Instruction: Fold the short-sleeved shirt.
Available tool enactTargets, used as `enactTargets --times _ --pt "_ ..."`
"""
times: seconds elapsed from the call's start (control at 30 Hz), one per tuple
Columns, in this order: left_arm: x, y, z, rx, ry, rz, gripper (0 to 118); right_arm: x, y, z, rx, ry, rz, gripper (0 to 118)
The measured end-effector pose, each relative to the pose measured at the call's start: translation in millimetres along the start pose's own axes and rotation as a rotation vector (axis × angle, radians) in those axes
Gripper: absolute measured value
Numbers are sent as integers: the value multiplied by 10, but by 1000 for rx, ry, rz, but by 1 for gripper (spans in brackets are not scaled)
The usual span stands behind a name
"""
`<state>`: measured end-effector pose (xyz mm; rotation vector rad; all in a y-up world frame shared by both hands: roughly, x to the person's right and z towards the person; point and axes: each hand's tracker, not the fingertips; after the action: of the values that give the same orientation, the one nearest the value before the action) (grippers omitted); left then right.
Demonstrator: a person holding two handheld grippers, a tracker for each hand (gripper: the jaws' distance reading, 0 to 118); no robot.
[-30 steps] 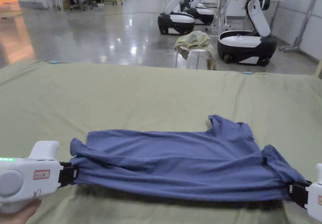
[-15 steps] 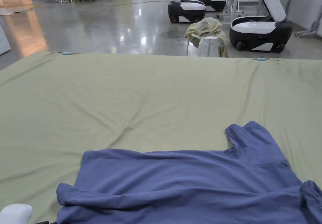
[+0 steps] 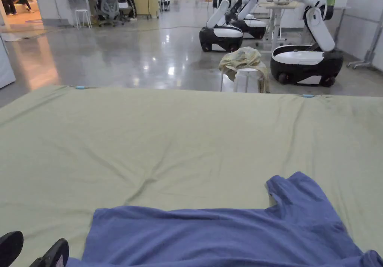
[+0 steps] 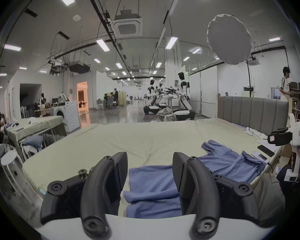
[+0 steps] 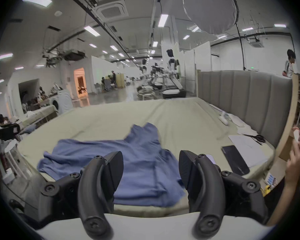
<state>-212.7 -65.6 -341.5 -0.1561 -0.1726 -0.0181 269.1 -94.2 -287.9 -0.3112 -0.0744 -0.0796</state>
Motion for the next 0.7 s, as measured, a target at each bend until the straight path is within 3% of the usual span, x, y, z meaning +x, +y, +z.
enactTargets --times 0.07,0.13,0.17,0.2,0.23,0.27,0.3,0.4,0.57,0.7 --pt "72 59 4 9 -8 -19 53 -111 28 -93 -4 31 29 71" --pt "177 94 -5 22 -25 -29 47 -228 21 -167 4 84 69 59" --pt "198 87 -8 35 -50 -26 37 -272 8 -212 -5 107 79 47" --pt "218 89 -26 30 -74 -18 15 -316 9 -247 -7 114 76 25" --pt "282 104 -37 11 -85 -12 13 -354 12 -281 -12 121 70 7" --pt "309 106 -67 -11 -109 1 12 -391 12 -315 -14 125 66 0" --pt "327 92 -72 -9 -89 -4 3 -420 4 -345 -13 122 61 0" --pt "381 100 -82 -33 -90 9 2 -470 21 -404 -17 141 58 0" --pt "337 126 -140 -104 -77 -15 2 -565 10 -469 -23 149 117 0" --pt "204 167 -297 -137 -83 52 2 -567 1 -510 -29 163 109 0"
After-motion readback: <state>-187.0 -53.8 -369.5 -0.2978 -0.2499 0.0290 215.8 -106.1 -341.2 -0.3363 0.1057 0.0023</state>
